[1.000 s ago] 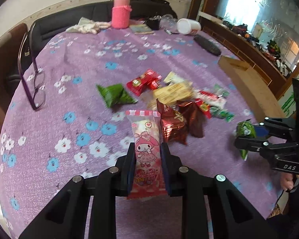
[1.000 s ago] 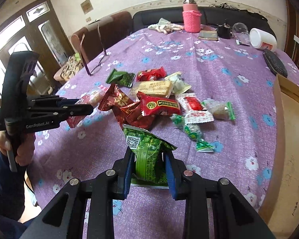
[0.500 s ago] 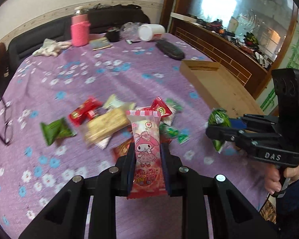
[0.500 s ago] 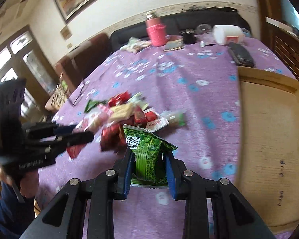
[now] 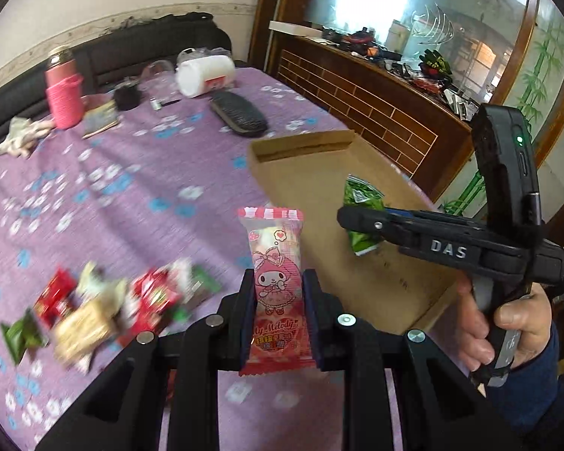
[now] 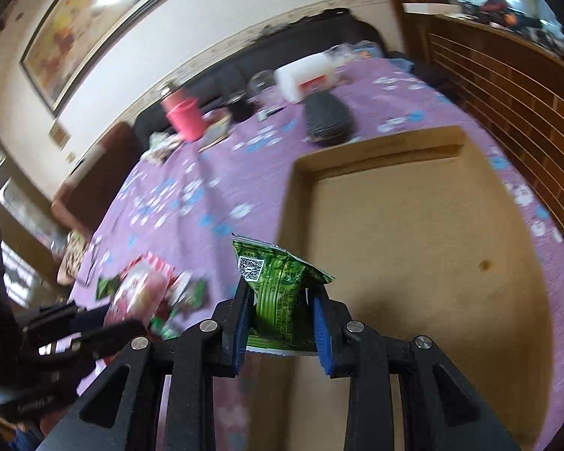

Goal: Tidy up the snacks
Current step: 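Carry both snacks into the cardboard box and open both tools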

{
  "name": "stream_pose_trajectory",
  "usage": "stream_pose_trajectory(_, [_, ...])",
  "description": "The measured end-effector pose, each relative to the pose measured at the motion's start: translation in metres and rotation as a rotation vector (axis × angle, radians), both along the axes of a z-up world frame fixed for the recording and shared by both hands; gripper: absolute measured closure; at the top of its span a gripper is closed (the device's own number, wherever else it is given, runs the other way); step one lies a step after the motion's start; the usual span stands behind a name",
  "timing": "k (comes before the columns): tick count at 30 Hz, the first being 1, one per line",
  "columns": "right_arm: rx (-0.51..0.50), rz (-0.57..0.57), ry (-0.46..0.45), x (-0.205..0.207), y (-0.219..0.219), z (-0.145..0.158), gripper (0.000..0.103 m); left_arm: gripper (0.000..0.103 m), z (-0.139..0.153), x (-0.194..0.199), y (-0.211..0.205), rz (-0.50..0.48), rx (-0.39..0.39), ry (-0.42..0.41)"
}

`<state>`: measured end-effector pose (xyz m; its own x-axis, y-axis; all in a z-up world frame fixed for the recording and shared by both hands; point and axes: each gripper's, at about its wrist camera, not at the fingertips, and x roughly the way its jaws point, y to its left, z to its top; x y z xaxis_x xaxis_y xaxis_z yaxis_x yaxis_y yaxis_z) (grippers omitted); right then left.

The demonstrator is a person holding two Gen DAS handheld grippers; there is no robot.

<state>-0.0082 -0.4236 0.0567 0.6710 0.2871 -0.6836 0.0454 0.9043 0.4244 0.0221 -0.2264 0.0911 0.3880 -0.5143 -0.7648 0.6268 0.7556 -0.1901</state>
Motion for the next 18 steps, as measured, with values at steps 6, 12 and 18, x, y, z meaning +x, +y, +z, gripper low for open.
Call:
stream_pose_trajectory(6, [0.021, -0.120, 0.071, 0.033, -0.046, -0.011, 0.072, 0.080, -0.013, 0.025, -0.061, -0.015, 0.008, 0.031])
stream_pose_trajectory(12, [0.038, -0.220, 0.134, 0.058, -0.074, -0.029, 0.072, 0.080, -0.035, 0.050, -0.108, 0.005, 0.026, 0.061])
stream_pose_trajectory(18, [0.000, -0.256, 0.175, 0.067, -0.083, -0.048, 0.072, 0.080, -0.056, 0.059, -0.123, 0.011, 0.016, 0.080])
